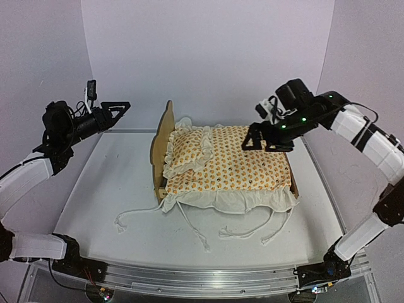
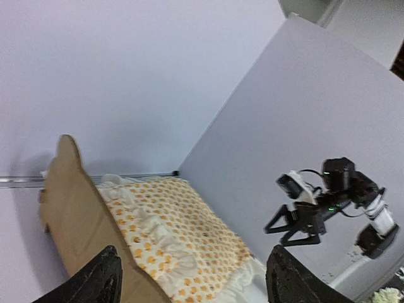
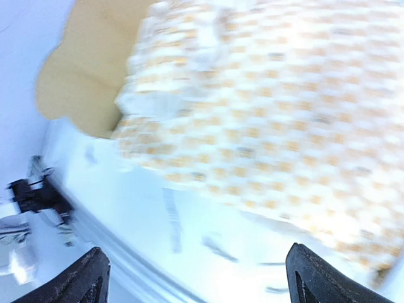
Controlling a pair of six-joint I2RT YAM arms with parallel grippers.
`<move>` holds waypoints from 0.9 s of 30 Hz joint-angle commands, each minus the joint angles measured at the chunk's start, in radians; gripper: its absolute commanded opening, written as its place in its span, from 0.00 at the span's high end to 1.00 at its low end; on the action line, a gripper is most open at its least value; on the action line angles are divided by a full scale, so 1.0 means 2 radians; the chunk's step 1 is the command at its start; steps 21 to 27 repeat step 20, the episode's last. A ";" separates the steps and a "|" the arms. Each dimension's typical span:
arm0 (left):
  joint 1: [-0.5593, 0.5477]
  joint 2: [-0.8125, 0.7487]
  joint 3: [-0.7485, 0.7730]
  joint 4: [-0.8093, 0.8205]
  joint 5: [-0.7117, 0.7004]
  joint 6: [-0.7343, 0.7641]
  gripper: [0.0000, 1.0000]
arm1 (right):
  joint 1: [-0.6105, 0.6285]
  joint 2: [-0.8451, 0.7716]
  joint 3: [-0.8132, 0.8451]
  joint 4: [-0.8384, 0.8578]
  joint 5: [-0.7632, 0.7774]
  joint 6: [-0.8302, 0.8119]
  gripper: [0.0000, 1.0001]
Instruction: Set up the pet bed
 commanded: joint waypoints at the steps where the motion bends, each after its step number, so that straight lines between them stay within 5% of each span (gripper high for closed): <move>1: 0.005 -0.025 0.078 -0.213 -0.199 0.121 0.19 | -0.070 -0.069 -0.072 -0.064 0.139 -0.087 0.02; 8: 0.013 -0.042 0.135 -0.325 -0.389 0.186 0.14 | -0.304 -0.139 -0.153 -0.071 0.113 -0.107 0.02; 11: 0.015 -0.057 0.140 -0.333 -0.417 0.196 0.13 | -0.310 -0.189 -0.195 -0.042 0.160 -0.129 0.02; 19: 0.015 -0.079 0.147 -0.330 -0.413 0.200 0.12 | -0.310 -0.348 -0.318 0.065 0.107 -0.137 0.02; 27: 0.015 -0.080 0.148 -0.329 -0.409 0.200 0.12 | -0.310 -0.355 -0.316 0.063 0.109 -0.134 0.02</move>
